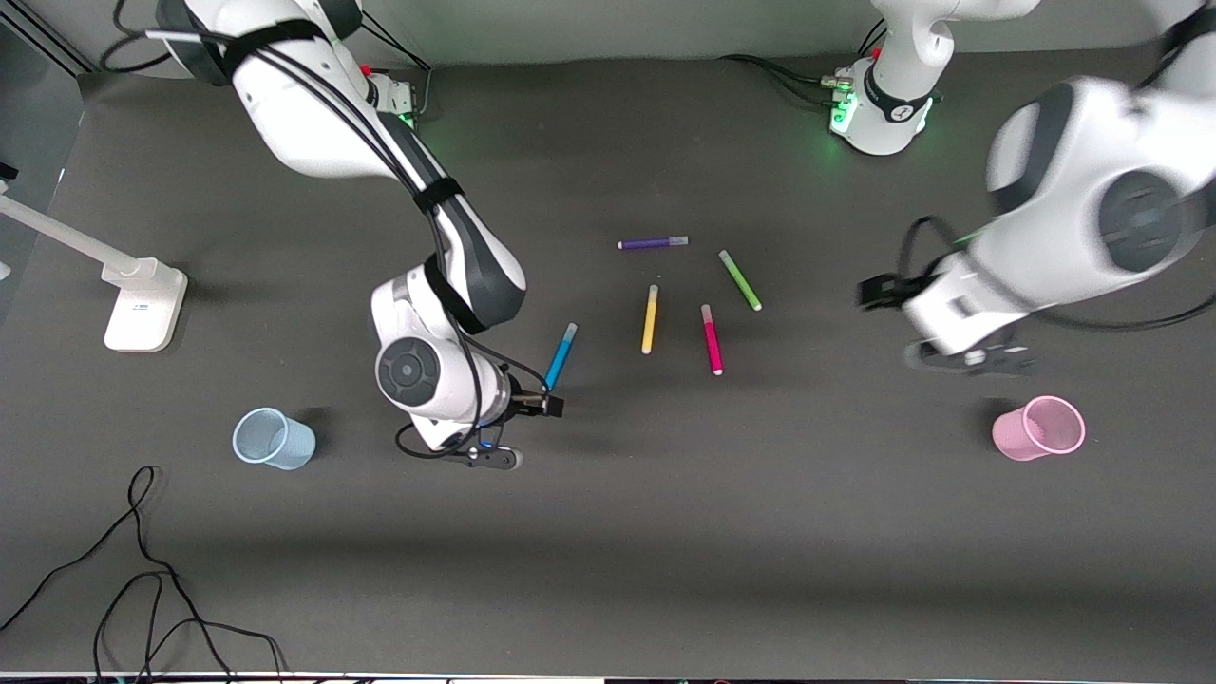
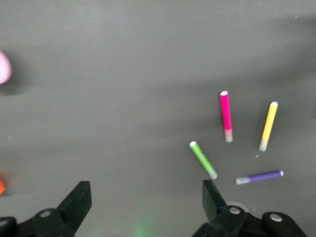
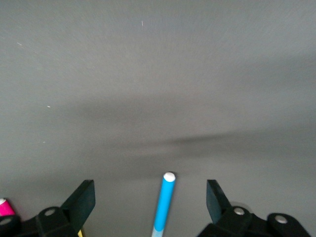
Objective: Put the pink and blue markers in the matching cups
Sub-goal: 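Grasp the blue marker with the right gripper while the left gripper grasps pink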
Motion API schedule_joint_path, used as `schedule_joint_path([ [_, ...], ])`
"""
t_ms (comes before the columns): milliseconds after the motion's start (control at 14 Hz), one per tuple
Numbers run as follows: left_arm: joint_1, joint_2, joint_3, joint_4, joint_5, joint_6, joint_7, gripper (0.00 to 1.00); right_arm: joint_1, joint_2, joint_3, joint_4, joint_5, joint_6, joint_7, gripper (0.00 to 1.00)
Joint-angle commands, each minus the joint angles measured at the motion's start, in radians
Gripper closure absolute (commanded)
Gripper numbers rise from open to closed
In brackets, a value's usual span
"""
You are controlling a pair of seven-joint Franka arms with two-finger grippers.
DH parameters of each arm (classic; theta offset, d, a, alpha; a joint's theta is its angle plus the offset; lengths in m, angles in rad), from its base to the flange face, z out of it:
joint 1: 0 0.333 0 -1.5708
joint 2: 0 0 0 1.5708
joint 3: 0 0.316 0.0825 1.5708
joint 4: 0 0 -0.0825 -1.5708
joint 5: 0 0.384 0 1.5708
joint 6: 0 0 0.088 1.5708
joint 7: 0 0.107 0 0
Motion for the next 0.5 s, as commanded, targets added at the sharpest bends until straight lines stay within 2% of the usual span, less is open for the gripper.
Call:
schedule_joint_path([
  [0,-0.053,0.086,0.014,0.004,-0.054,0.09,-0.065,0.0,0.007,0.101,0.001,0.032,0.165,0.048,0.03,0.02],
  [71,-0.085,0.112,0.014,-0.002,-0.061,0.13,-0.102,0.0,0.005,0.121,0.001,0.034,0.216,0.046,0.027,0.08],
  [143,-0.122,0.131,0.014,-0.028,-0.061,0.188,-0.132,0.0,0.004,0.129,0.001,0.031,0.229,0.045,0.027,0.11],
  [429,-0.211,0.204,0.013,-0.201,-0.071,0.485,-0.151,0.01,0.007,0.127,0.001,0.012,0.23,-0.007,0.045,0.15],
])
